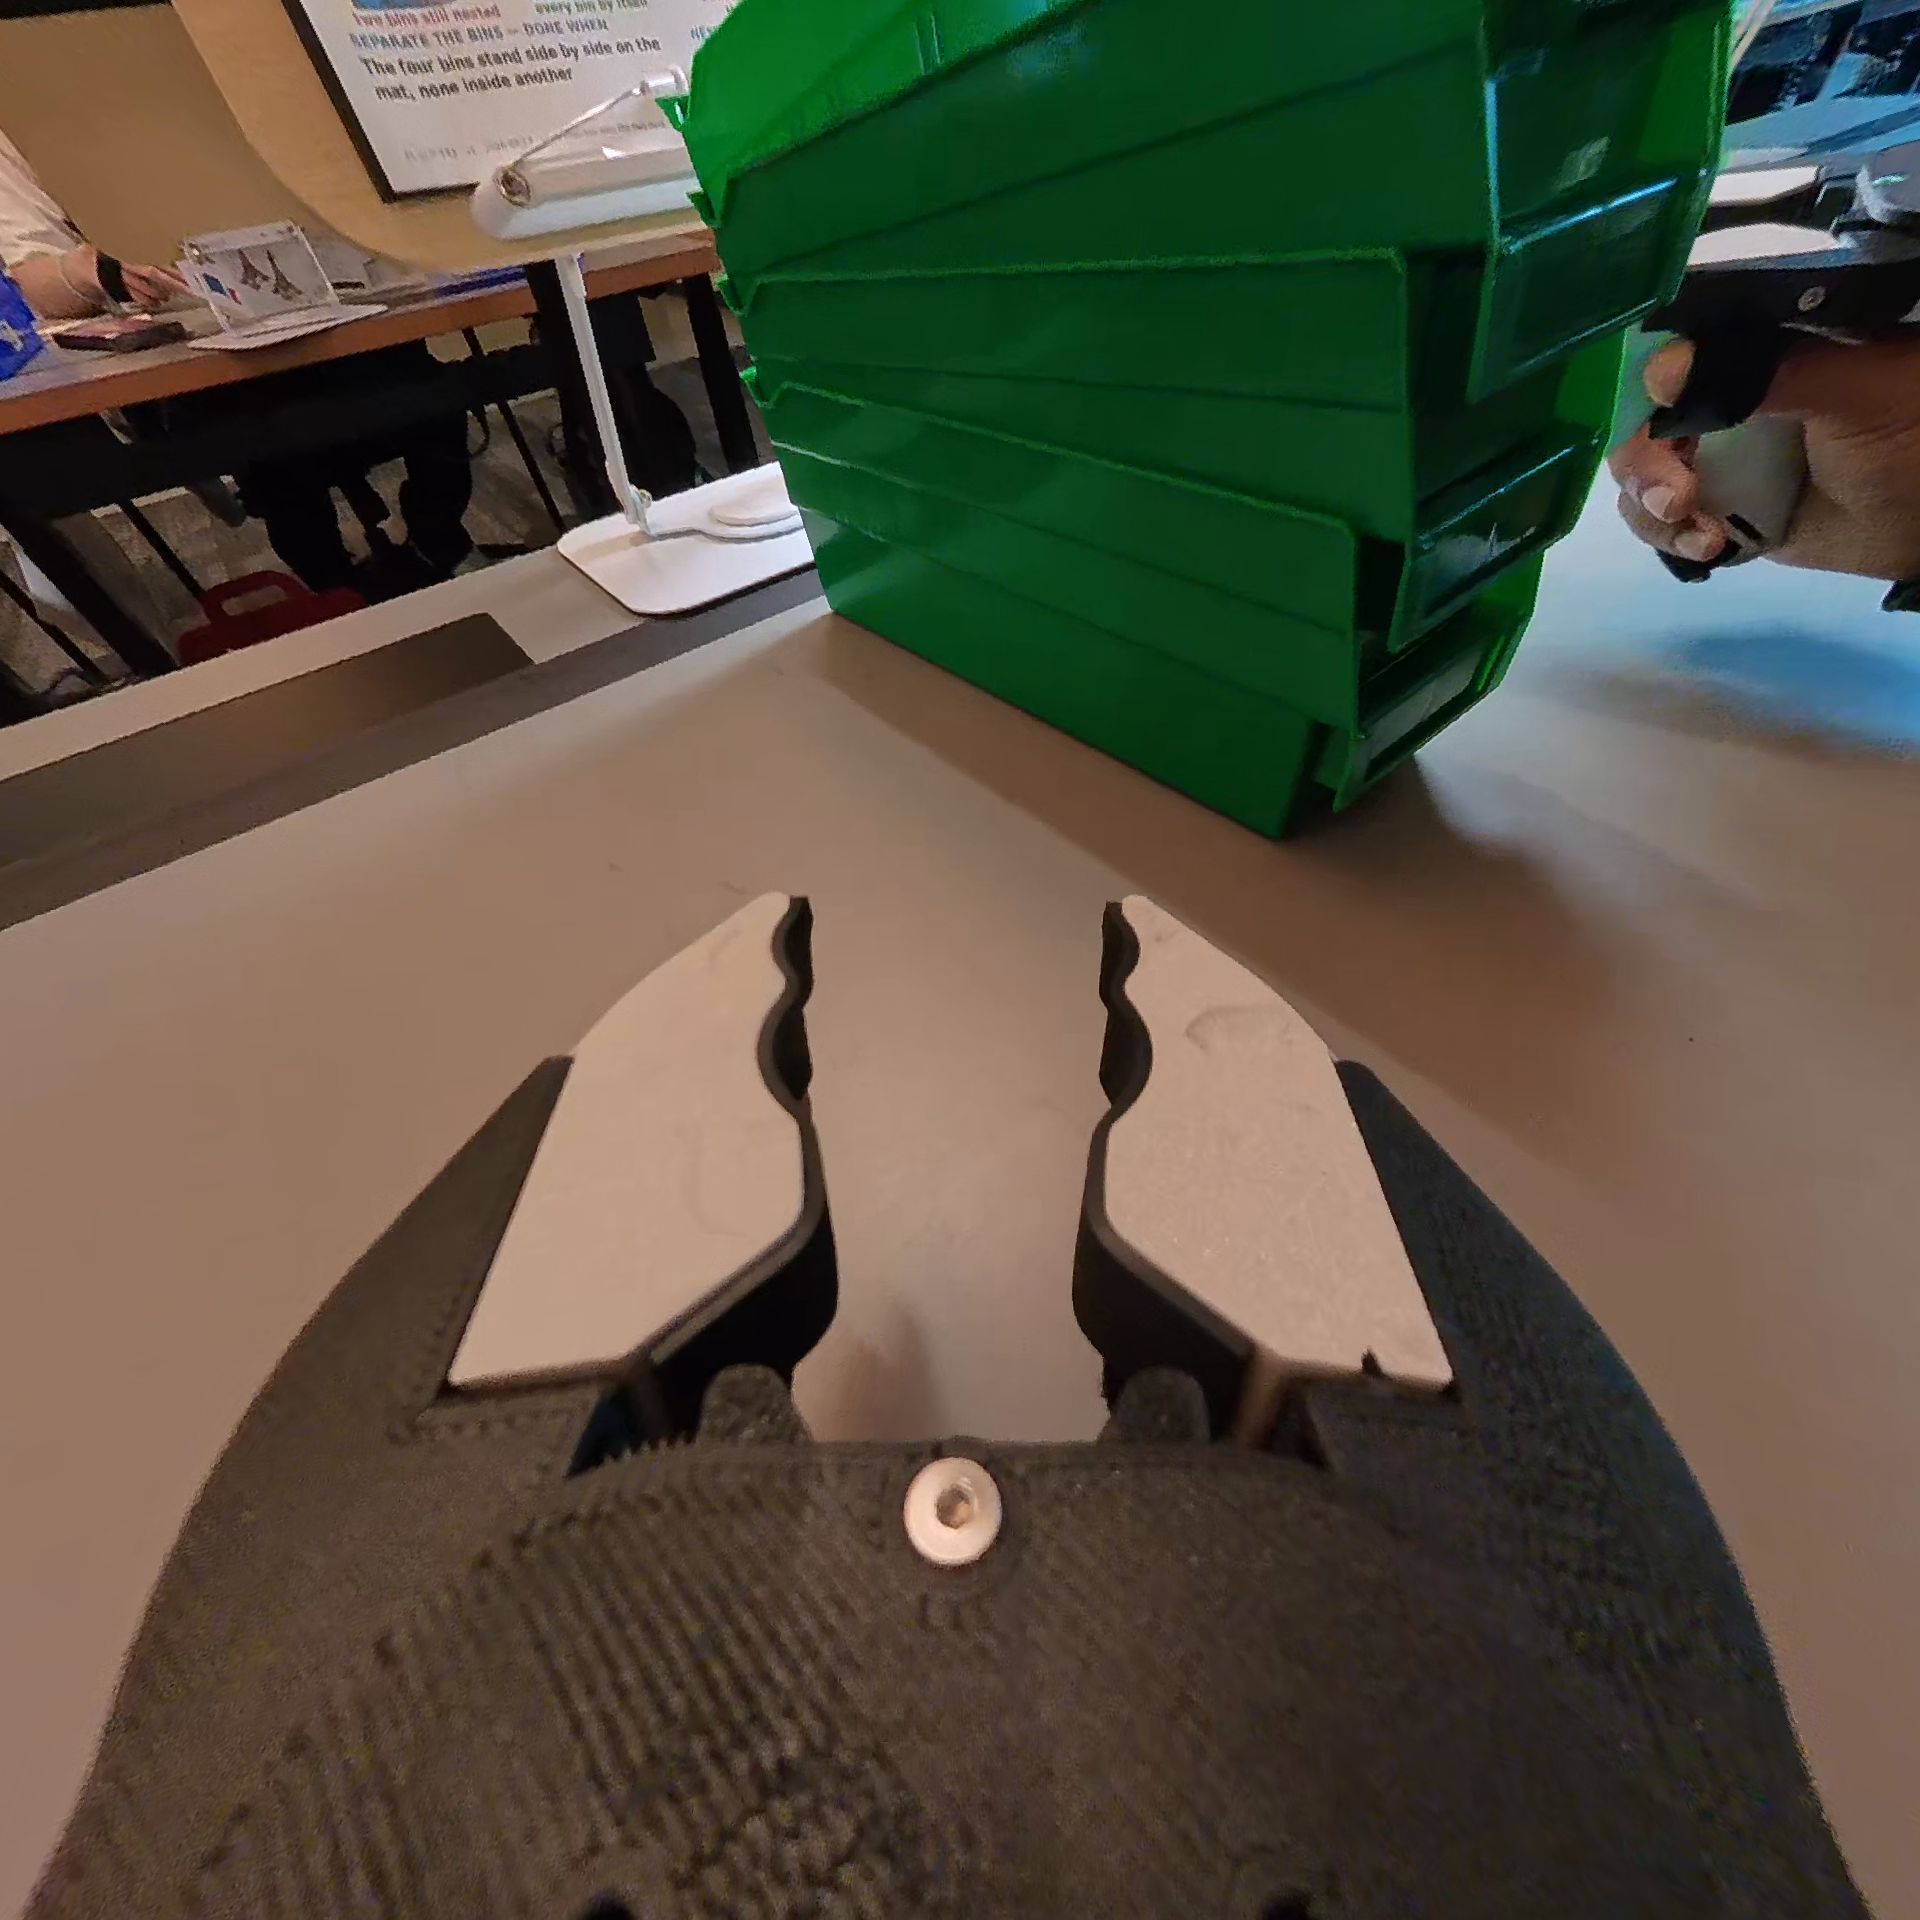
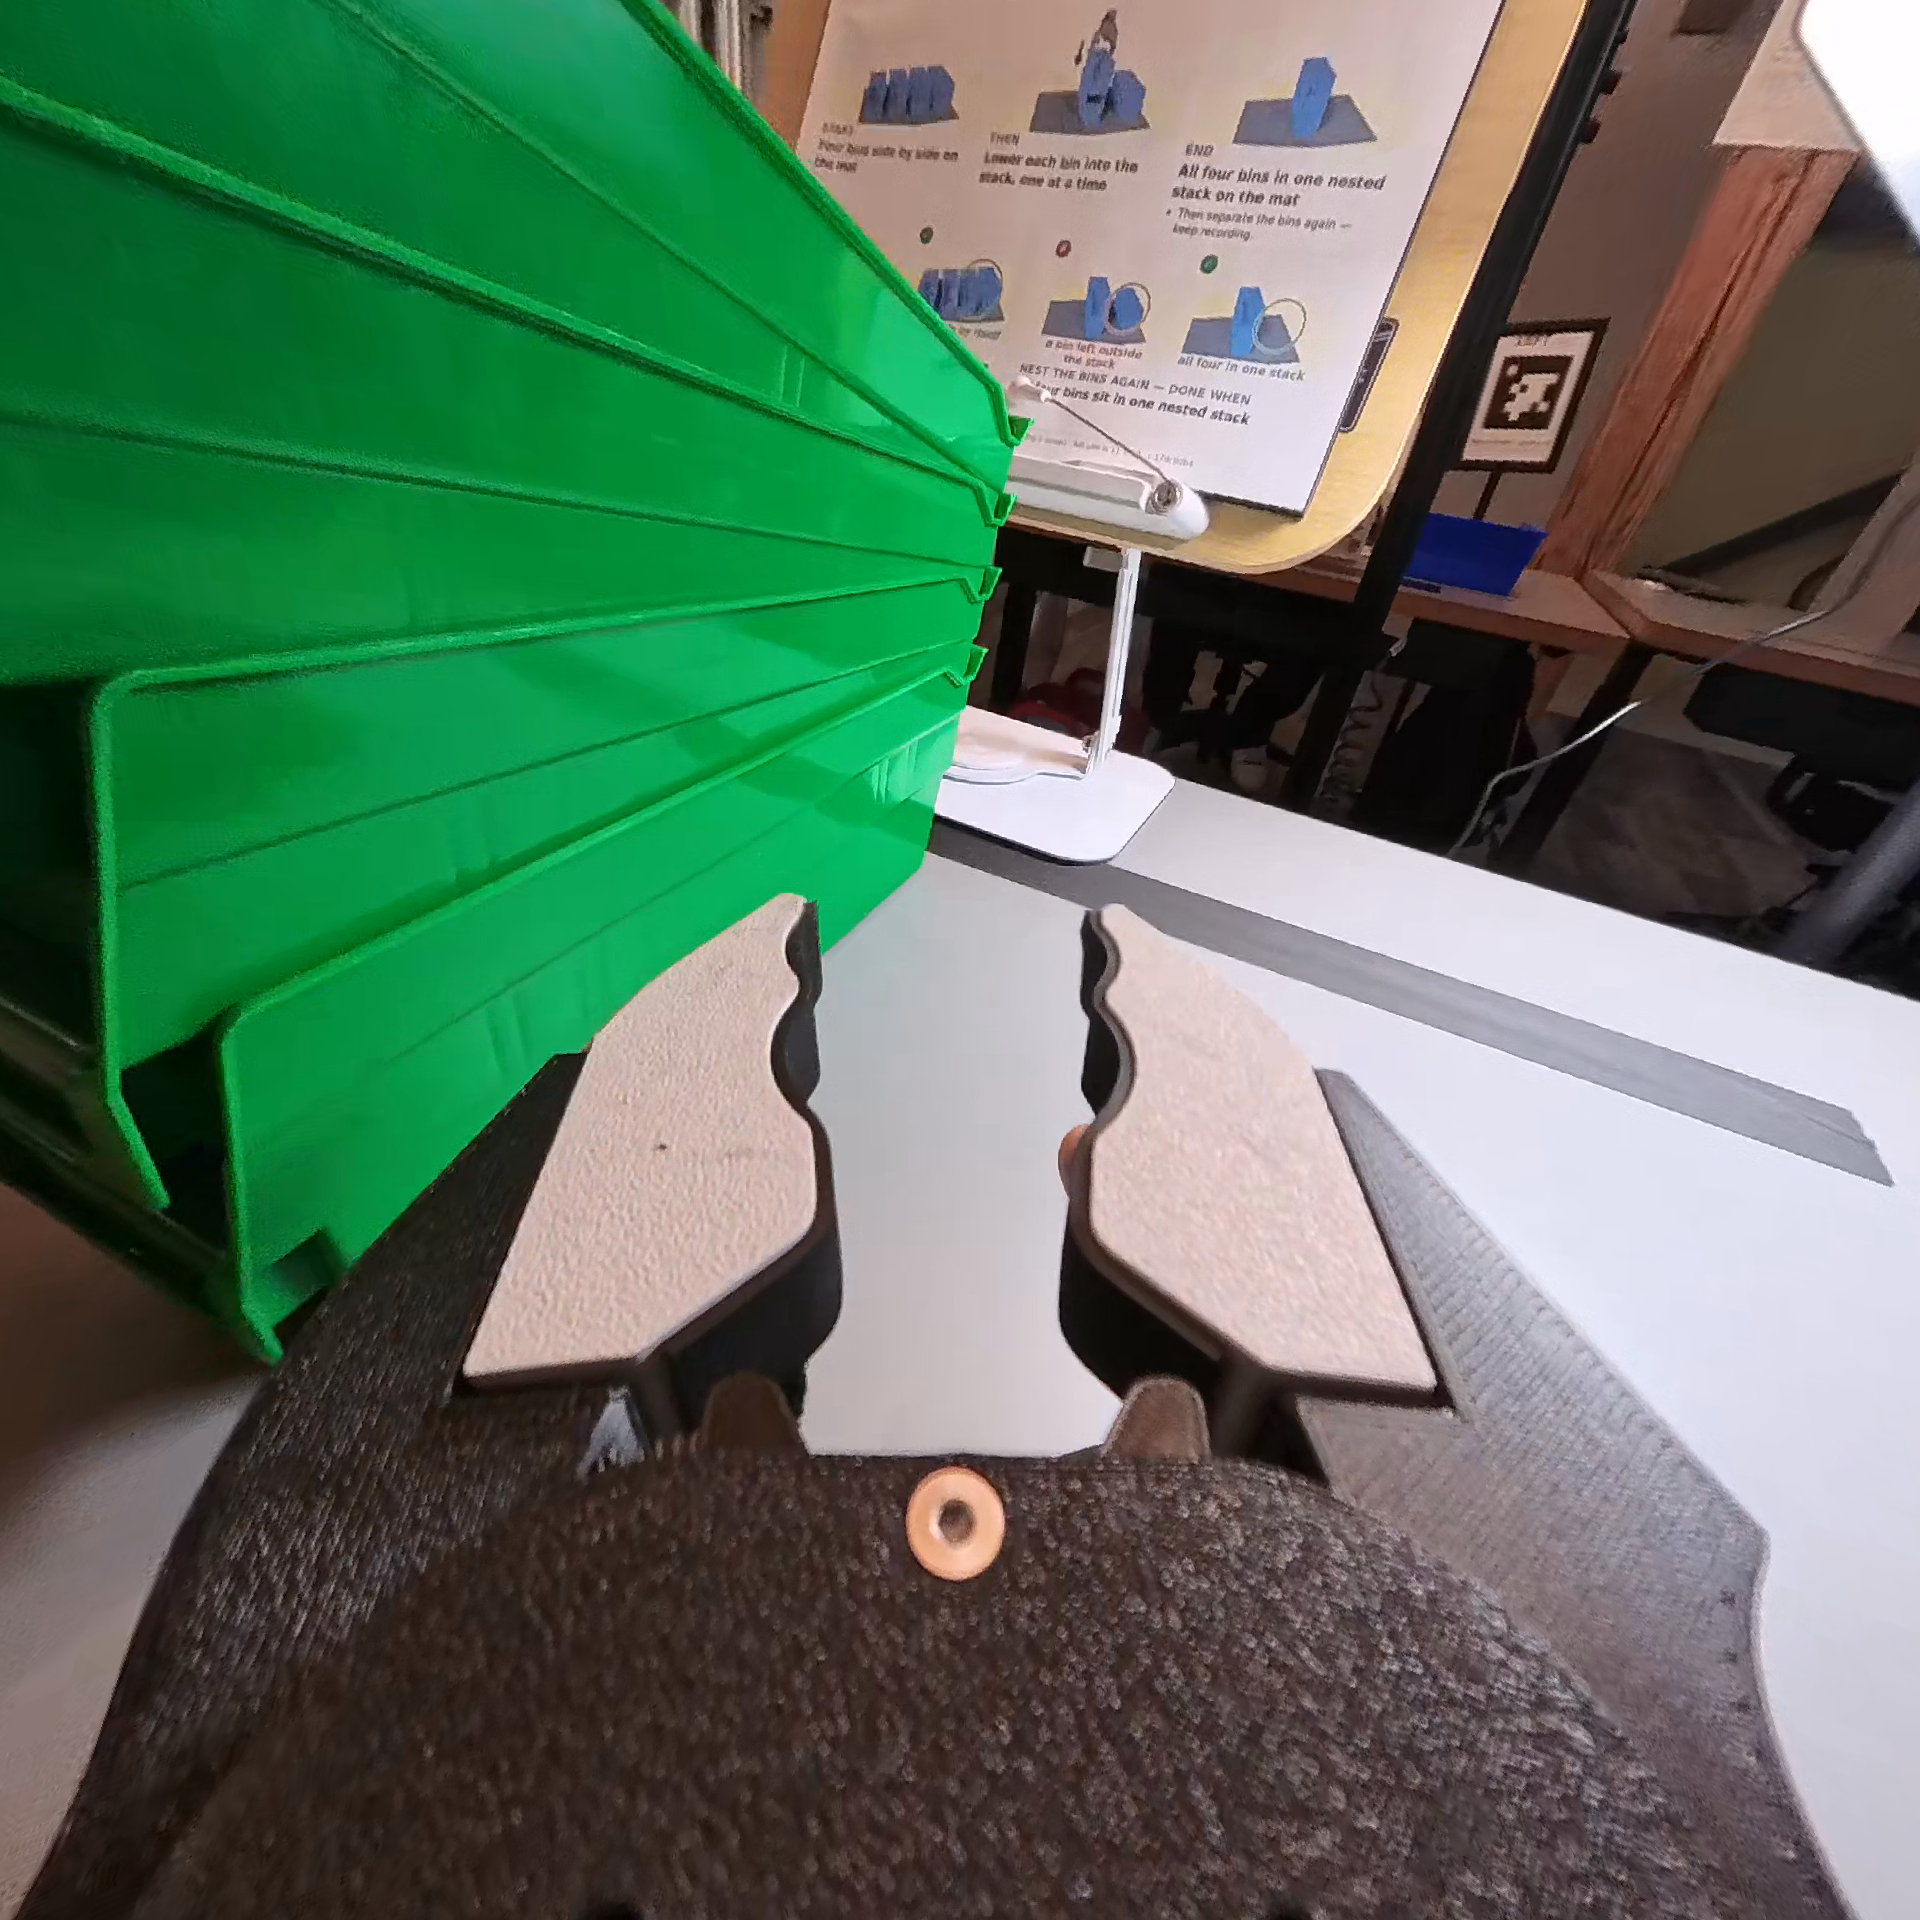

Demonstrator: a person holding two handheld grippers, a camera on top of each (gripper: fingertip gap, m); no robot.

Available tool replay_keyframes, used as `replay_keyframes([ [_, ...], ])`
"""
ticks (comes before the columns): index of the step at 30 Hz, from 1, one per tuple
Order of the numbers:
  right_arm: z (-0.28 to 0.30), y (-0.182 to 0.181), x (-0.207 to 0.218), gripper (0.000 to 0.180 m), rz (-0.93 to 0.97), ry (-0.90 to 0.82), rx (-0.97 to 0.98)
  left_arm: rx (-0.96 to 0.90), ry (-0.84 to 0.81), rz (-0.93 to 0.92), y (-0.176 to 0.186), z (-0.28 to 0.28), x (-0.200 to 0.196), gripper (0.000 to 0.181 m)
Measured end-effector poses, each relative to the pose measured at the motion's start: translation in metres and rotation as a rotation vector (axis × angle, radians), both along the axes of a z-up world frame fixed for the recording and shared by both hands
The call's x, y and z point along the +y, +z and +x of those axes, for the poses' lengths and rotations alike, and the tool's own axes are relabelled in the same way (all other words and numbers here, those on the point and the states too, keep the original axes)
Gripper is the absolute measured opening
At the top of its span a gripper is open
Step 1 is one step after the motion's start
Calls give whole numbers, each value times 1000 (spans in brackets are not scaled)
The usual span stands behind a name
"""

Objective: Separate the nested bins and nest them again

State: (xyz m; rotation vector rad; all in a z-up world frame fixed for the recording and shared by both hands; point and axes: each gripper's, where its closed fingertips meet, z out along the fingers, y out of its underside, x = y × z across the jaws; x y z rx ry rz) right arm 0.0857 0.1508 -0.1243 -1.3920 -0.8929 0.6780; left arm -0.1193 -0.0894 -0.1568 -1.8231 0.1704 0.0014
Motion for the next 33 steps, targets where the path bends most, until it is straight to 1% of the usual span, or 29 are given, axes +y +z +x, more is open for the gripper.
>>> replay_keyframes([
  [5, 2, 4, -4, 48, 17, 17, -7, 0, 0, 12, 4, -1, -2, 54],
  [11, -2, 35, -25, 51, 29, 103, 60, -4, -5, 25, 7, 0, -2, 54],
  [13, -1, 52, -36, 51, 50, 133, 87, -3, -9, 31, 9, 1, -3, 54],
  [16, 3, 94, -54, 48, 110, 181, 139, -5, -12, 35, 10, 2, -4, 54],
  [18, 1, 120, -74, 43, 162, 248, 116, -5, -14, 32, 10, 2, -4, 54],
  [20, -8, 136, -99, 43, 215, 334, 11, -5, -16, 28, 9, 2, -4, 54],
  [22, -20, 141, -124, 43, 279, 418, -140, -1, -19, 26, 8, 3, -4, 54],
  [26, -47, 124, -165, 42, 405, 565, -474, 4, -22, 25, 9, 4, -4, 54],
  [28, -59, 111, -168, 43, 492, 567, -647, 4, -23, 25, 9, 4, -4, 54],
  [30, -70, 100, -162, 46, 546, 551, -805, 4, -25, 23, 8, 5, -4, 54],
  [33, -80, 82, -146, 47, 551, 533, -1005, 5, -30, 24, 9, 6, -5, 54],
])
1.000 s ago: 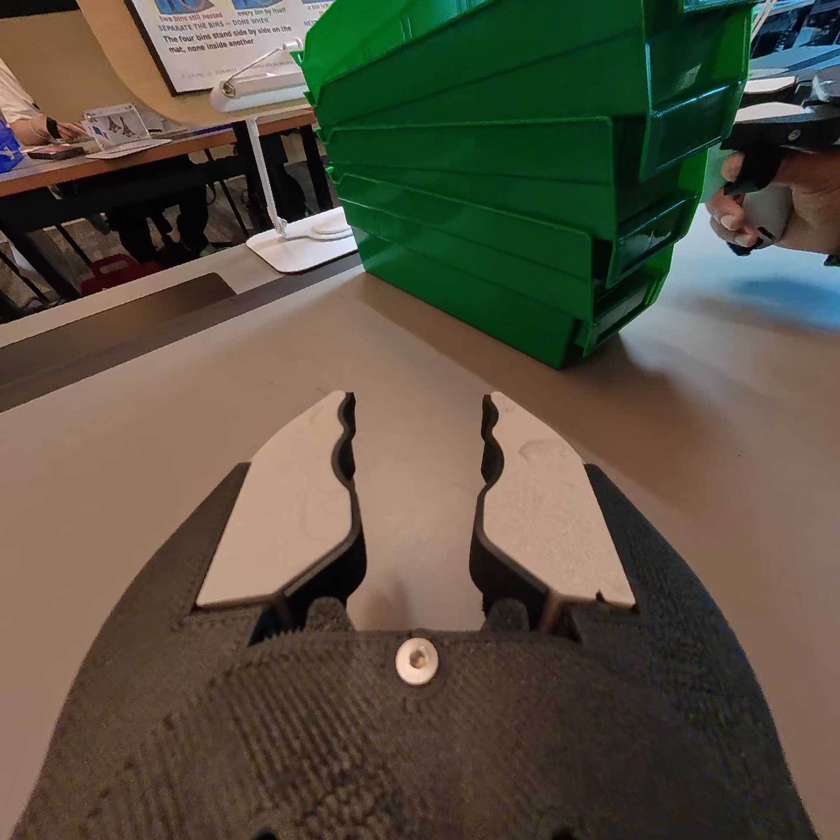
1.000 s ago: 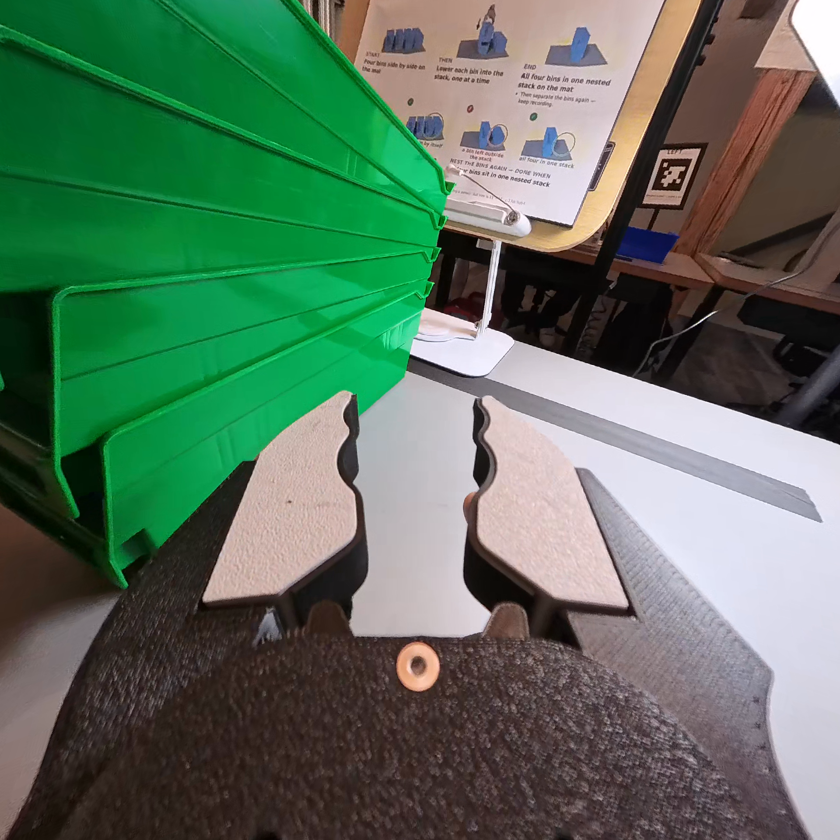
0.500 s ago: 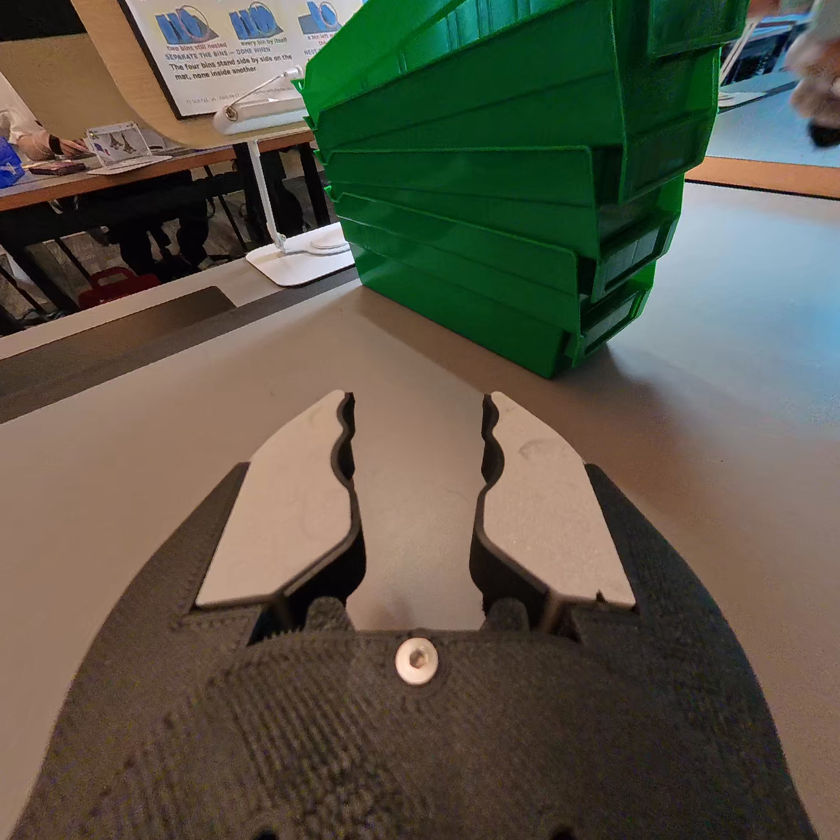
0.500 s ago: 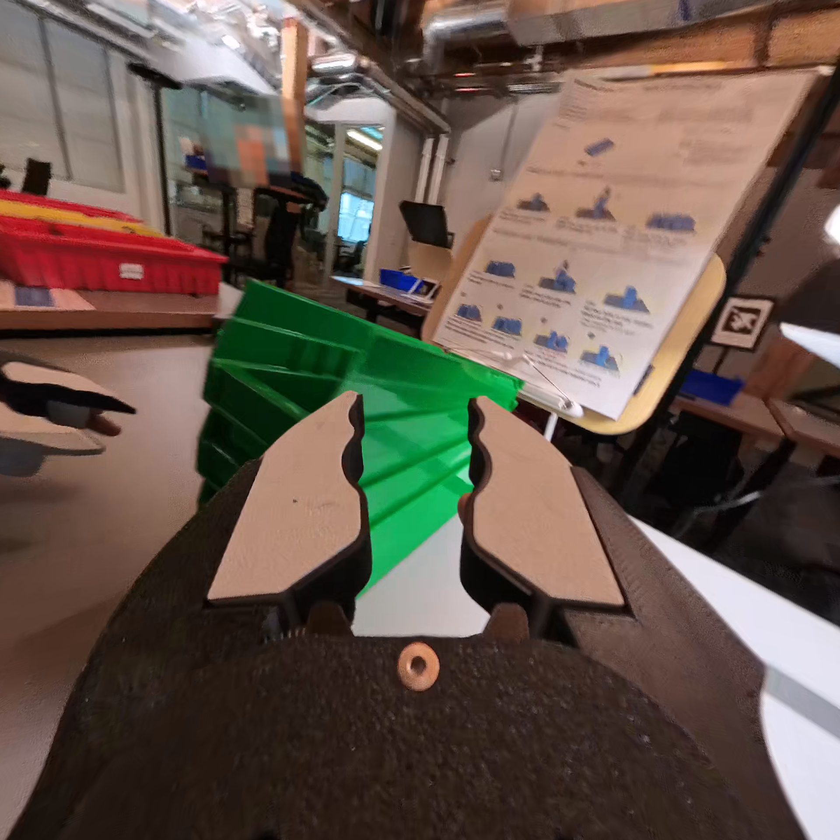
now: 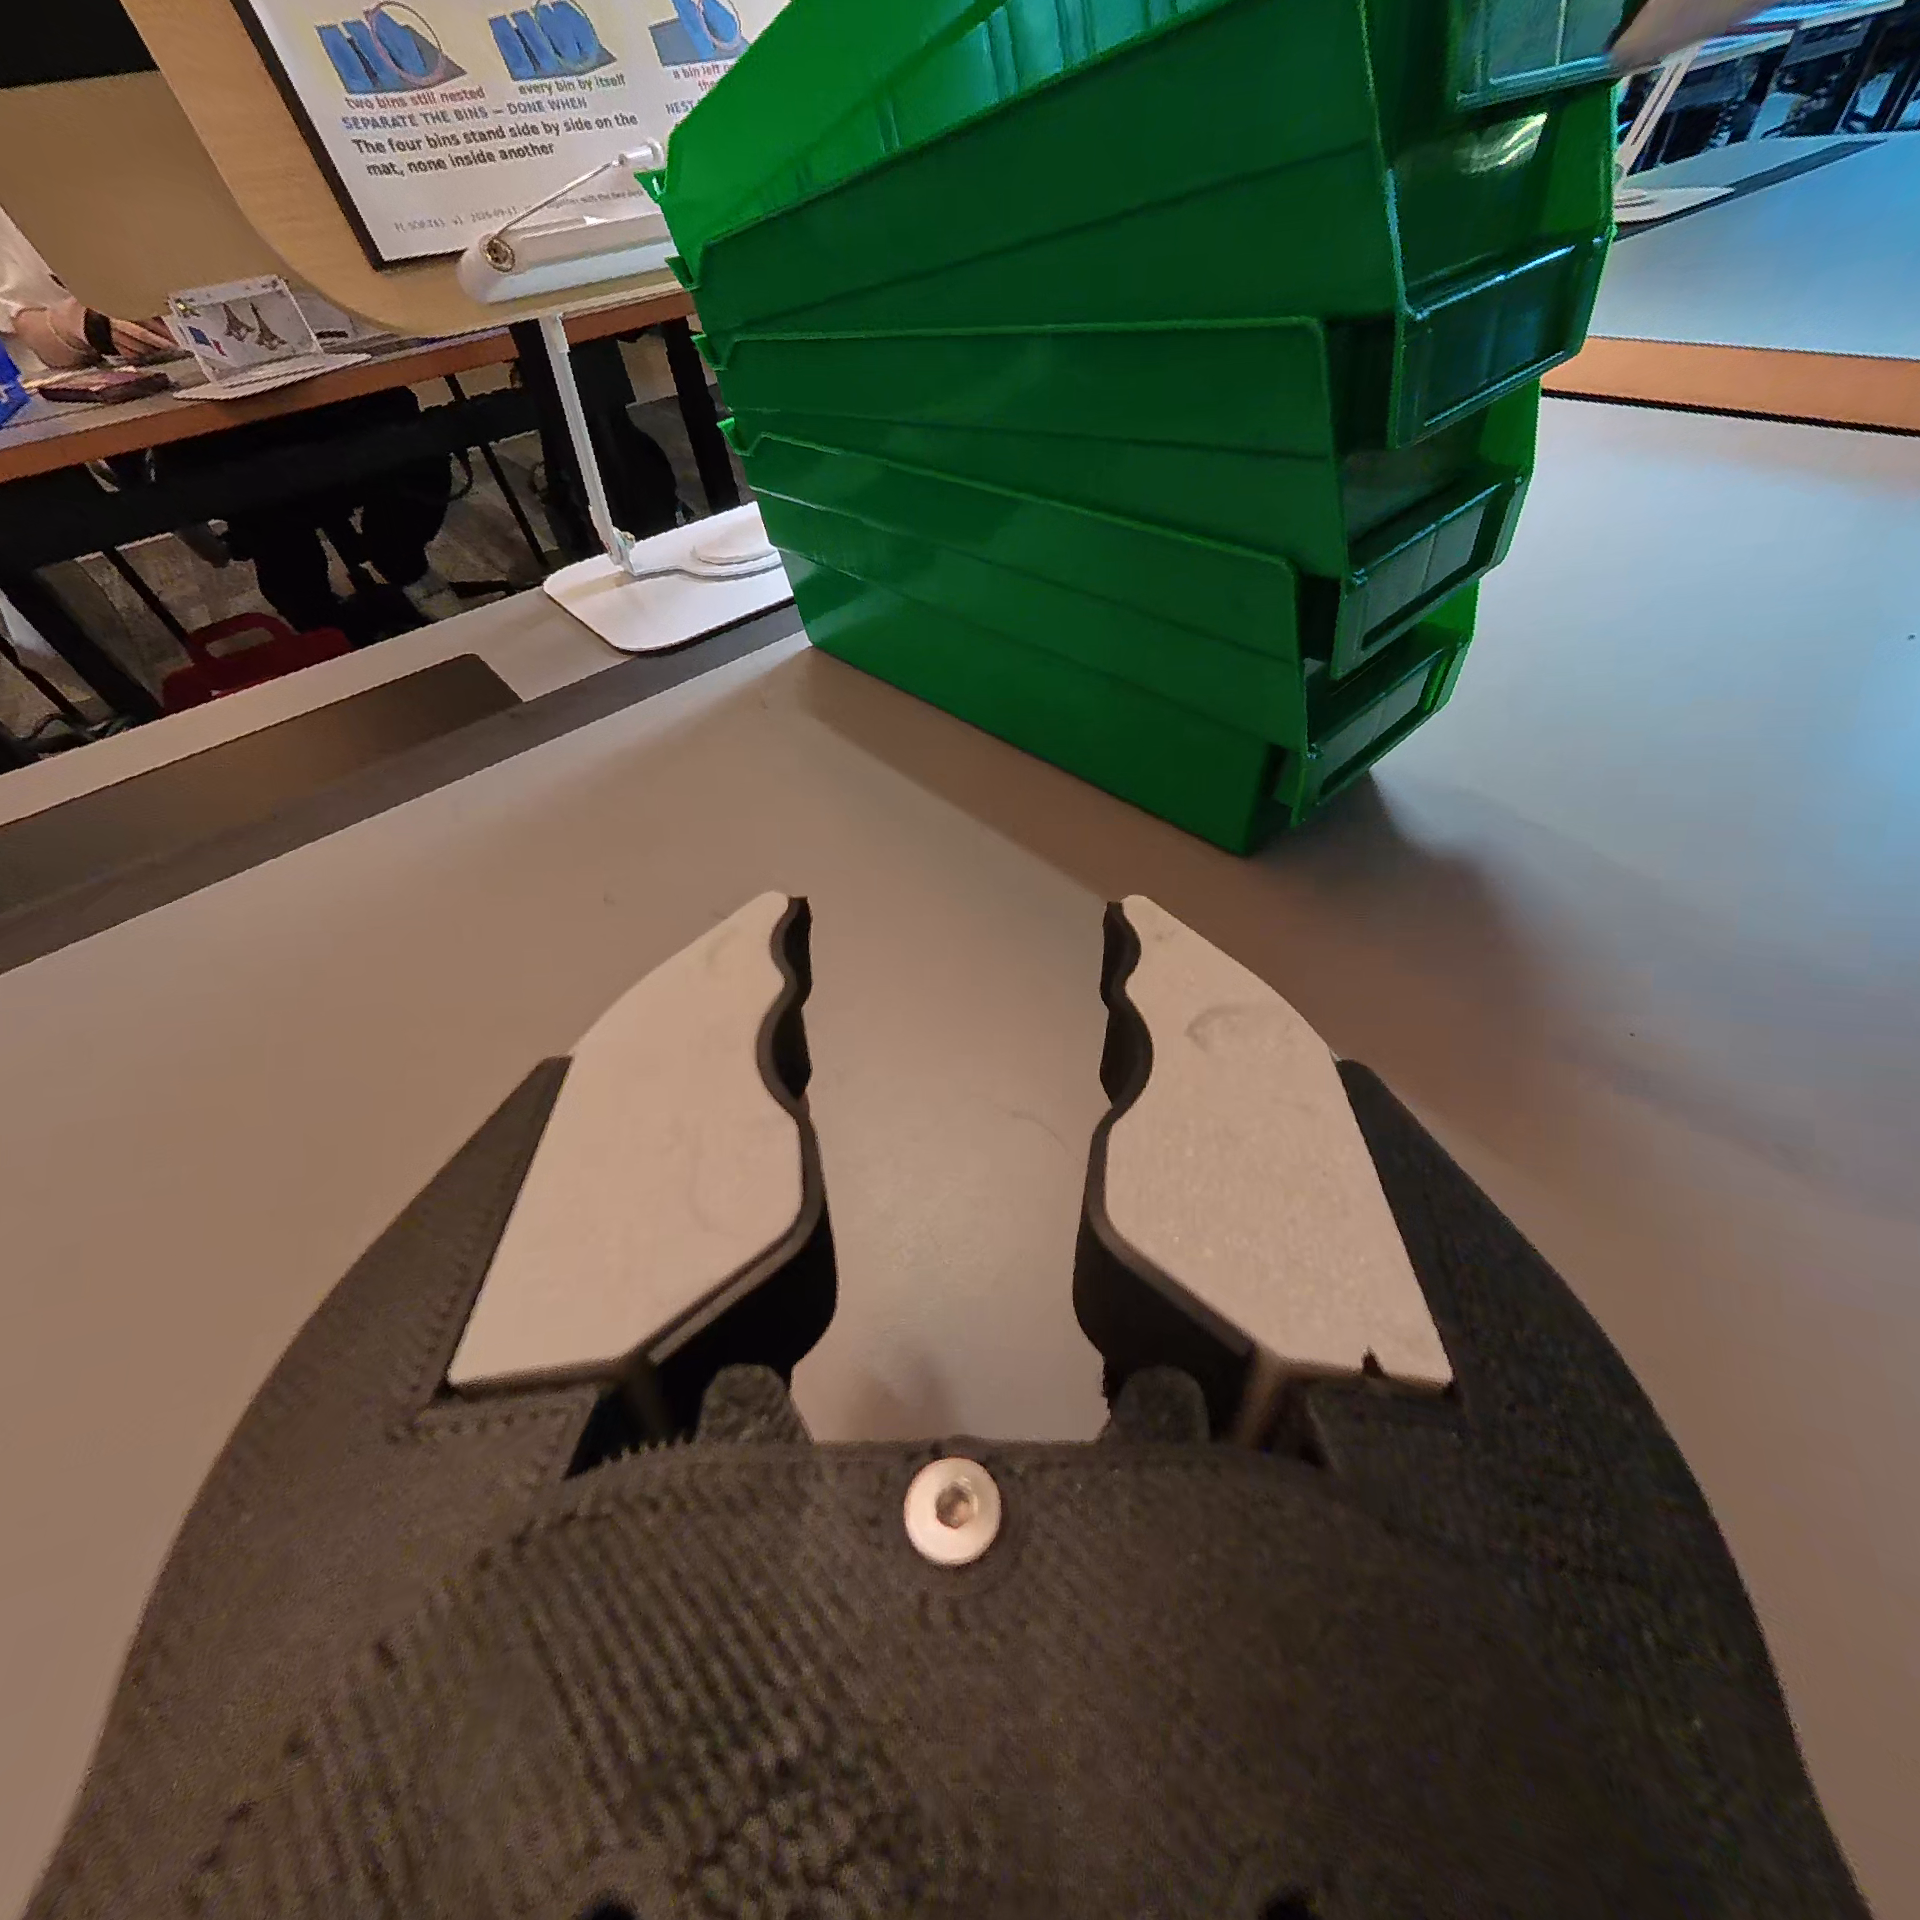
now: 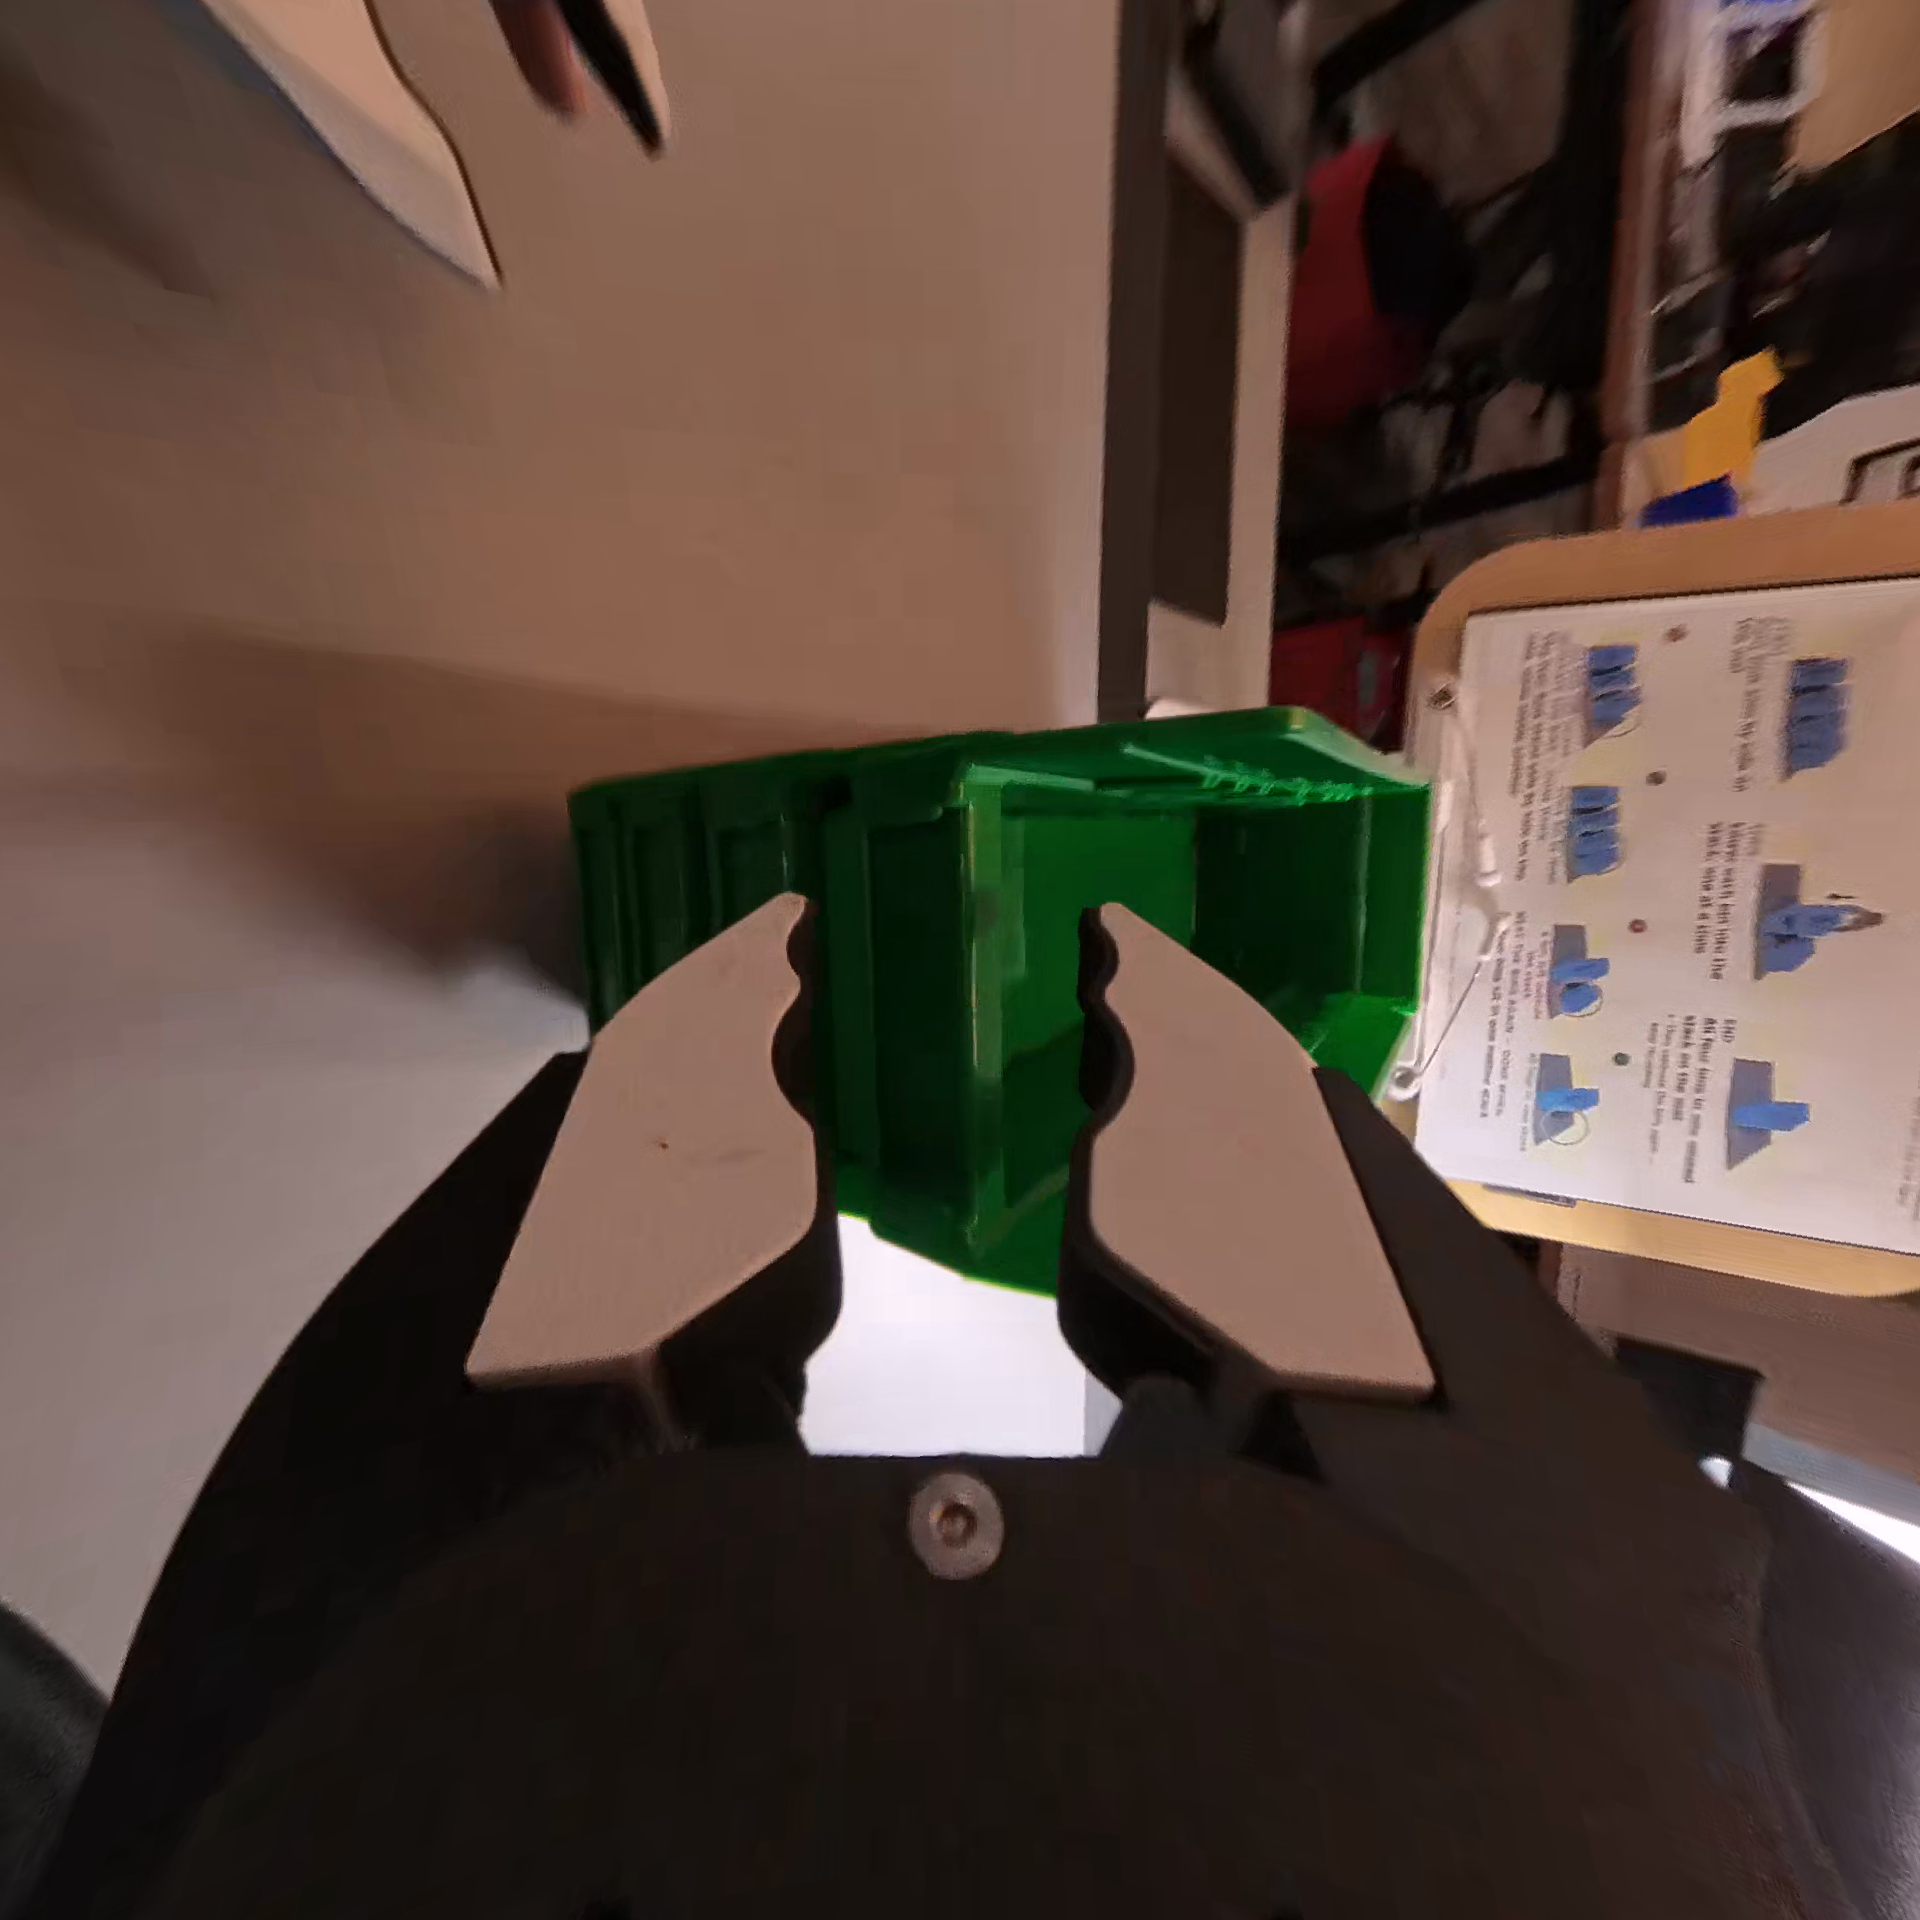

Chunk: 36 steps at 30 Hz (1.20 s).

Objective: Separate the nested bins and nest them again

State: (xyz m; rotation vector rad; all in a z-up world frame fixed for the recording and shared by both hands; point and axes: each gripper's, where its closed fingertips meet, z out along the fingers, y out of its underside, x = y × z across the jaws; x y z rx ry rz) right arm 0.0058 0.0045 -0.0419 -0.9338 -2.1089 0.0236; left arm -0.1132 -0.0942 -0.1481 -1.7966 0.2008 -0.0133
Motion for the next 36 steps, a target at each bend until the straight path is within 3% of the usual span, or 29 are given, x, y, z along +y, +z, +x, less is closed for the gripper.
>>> replay_keyframes([
  [5, -6, -27, 21, 42, 57, -85, -174, 4, -14, 13, 3, 4, -2, 54],
  [7, -6, -32, 17, 31, 5, -76, -197, 4, -22, 17, 4, 6, -2, 54],
  [11, -7, -30, 17, 30, -10, -56, -207, 5, -33, 20, 6, 8, -3, 54],
  [22, -11, 30, 20, 30, -186, -46, -192, 13, -33, 13, 4, 9, -3, 54],
  [30, 4, 103, 20, 30, -113, -31, -18, 15, -28, 18, 5, 7, -4, 54],
  [36, 64, 94, 39, 30, -47, -118, 18, 1, -37, 23, 7, 9, -4, 53],
])
